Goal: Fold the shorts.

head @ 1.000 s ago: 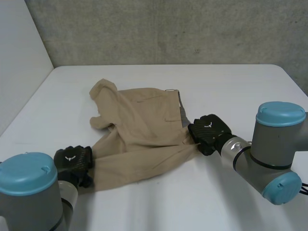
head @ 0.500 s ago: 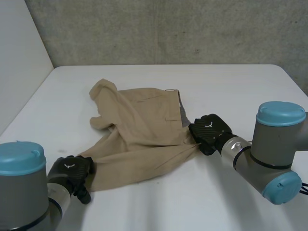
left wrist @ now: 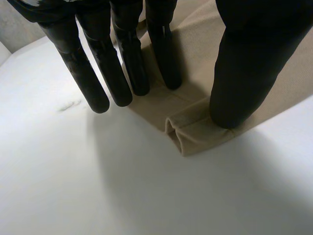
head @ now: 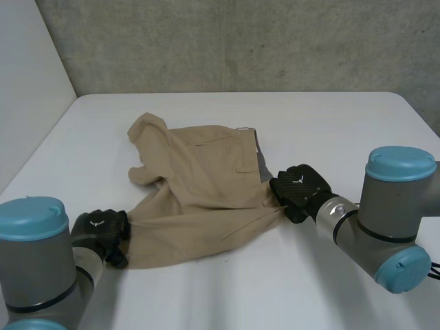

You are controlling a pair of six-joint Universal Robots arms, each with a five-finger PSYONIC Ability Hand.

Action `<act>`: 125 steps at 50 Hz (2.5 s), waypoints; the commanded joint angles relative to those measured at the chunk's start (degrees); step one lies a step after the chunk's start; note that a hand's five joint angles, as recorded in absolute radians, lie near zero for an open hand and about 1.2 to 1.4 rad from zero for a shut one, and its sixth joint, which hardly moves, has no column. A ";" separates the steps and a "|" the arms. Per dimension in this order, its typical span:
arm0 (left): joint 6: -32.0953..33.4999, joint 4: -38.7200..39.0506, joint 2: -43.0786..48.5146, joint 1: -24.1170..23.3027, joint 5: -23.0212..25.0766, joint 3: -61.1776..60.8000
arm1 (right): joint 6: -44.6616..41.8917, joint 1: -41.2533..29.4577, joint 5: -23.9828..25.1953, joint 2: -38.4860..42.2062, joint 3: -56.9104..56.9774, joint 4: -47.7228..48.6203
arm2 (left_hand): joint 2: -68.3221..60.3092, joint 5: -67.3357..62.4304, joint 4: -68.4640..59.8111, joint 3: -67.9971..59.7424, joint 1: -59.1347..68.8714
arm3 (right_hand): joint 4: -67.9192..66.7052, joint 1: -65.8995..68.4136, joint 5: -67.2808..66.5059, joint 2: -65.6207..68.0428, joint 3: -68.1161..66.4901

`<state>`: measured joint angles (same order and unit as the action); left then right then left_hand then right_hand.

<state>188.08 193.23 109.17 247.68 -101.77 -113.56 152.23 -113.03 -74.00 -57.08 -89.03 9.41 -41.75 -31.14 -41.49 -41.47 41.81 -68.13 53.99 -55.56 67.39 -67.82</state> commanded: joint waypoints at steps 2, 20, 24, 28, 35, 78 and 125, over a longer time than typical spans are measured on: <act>0.09 -0.22 0.52 -0.09 0.09 0.19 | -0.01 0.00 0.00 0.04 0.09 0.00 | -38.25 -38.86 -38.51 -38.53 38.19 | -11.87 26.01 -14.44 12.61 -12.18; 2.82 -4.62 -15.21 1.48 3.24 0.01 | 0.78 0.79 0.44 -3.39 4.66 -13.26 | -38.25 -38.86 -38.51 -38.53 38.19 | 26.75 -12.61 24.18 -26.01 26.43; 2.73 -5.32 -15.83 2.80 5.88 0.36 | 1.75 1.58 1.14 -3.21 5.80 -16.43 | -38.25 -38.86 -38.51 -38.53 38.19 | 30.45 -16.31 27.88 -29.71 30.13; 2.47 -5.76 -15.83 3.68 7.55 0.98 | 3.59 1.85 2.98 -2.86 5.98 -16.70 | -38.25 -38.86 -38.51 -38.53 38.19 | 34.66 -20.52 32.09 -33.92 34.34; 0.89 -5.76 -15.13 5.35 7.73 2.73 | 3.68 1.41 4.31 -1.10 5.36 -16.44 | -38.25 -38.86 -38.51 -38.53 38.19 | 33.32 -19.19 30.75 -32.58 33.01; -2.28 -27.53 -29.71 6.59 19.86 31.27 | 3.95 4.13 0.79 -27.90 26.53 -32.16 | -38.25 -38.86 -38.51 -38.53 38.19 | -11.87 26.01 -14.44 12.61 -12.18; -3.86 20.34 6.15 -1.24 3.95 71.74 | 0.17 0.18 -17.23 -9.10 37.35 21.71 | -38.25 -38.86 -38.51 -38.53 38.19 | -11.87 26.01 -14.44 12.61 -12.18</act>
<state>184.13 201.33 121.39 246.56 -95.78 -38.48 152.43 -111.19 -90.68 -63.22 -53.10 25.89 -68.78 -54.36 -68.62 -68.36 64.82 -68.38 55.80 -55.92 67.66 -67.92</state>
